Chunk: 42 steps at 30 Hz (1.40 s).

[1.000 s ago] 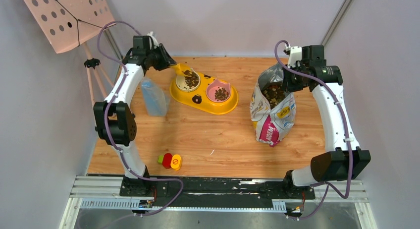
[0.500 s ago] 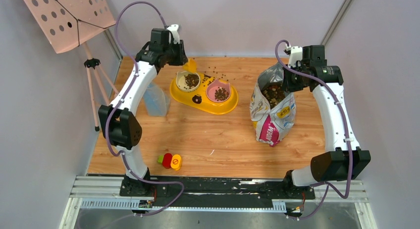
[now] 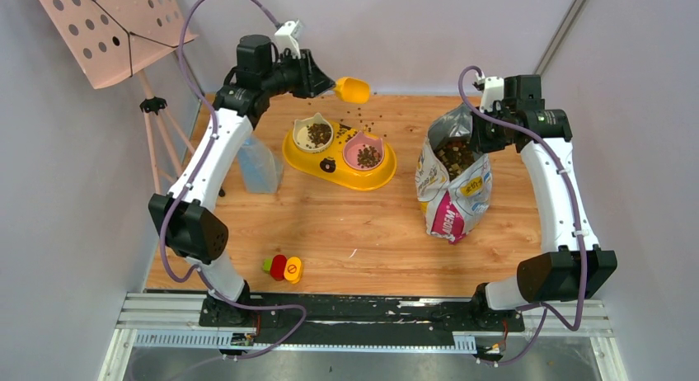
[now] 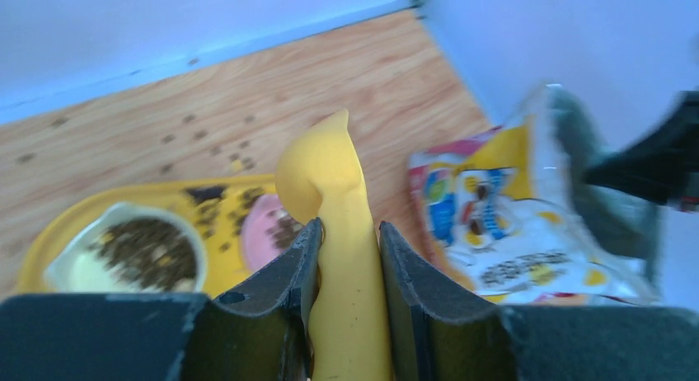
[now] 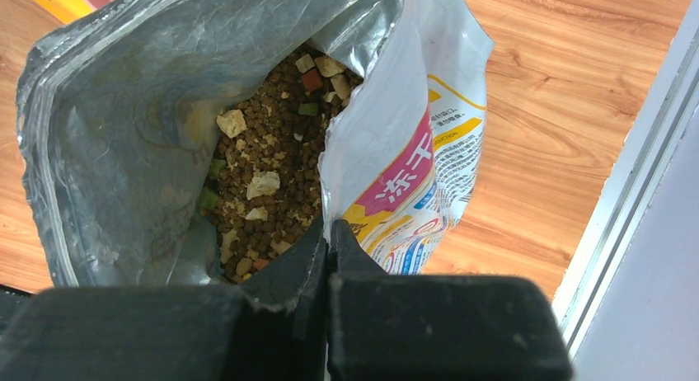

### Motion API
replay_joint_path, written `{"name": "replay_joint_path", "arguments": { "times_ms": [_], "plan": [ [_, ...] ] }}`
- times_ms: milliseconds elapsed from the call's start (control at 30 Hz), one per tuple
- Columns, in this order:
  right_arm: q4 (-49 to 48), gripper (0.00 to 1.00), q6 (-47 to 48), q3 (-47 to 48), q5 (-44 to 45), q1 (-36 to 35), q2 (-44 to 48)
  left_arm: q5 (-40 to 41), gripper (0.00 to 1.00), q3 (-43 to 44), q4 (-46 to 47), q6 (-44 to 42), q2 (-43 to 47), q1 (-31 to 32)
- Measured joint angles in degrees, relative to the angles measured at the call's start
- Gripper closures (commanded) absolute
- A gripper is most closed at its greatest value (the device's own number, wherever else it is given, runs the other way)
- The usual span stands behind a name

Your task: Serve the pet food

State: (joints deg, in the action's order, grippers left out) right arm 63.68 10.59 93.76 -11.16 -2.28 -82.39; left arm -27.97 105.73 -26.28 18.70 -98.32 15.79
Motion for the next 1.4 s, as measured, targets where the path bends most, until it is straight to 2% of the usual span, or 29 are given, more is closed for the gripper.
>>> {"name": "replay_joint_path", "arguments": {
  "times_ms": [267, 467, 667, 867, 1067, 1400],
  "plan": [
    [0.68, 1.00, -0.61, 1.70, -0.94, 0.20, 0.00, -13.64, 1.00, -1.11, 15.37, 11.34, 1.07, 8.31],
    [2.01, 1.00, -1.31, 2.97, -1.49, 0.20, -0.07, -15.89, 1.00, 0.48, 17.00, 12.63, 0.13, 16.13],
    [2.60, 1.00, -1.84, 4.09, -2.36, 0.22, -0.81, -11.74, 1.00, 5.70, 10.75, 7.48, -4.33, 22.56],
    [3.43, 1.00, -2.01, 5.20, -2.40, -0.44, -1.20, -4.31, 1.00, 6.40, 2.95, 2.89, -9.07, 26.84],
    [3.23, 1.00, -2.16, 5.68, -2.40, -2.43, -1.84, 3.65, 1.00, 7.37, -2.91, 1.73, -13.64, 28.85],
    [2.40, 1.00, -2.84, 5.68, -2.40, -4.20, -2.16, 17.57, 1.00, 17.53, -6.40, 1.29, -23.50, 32.30]
  ]
}}
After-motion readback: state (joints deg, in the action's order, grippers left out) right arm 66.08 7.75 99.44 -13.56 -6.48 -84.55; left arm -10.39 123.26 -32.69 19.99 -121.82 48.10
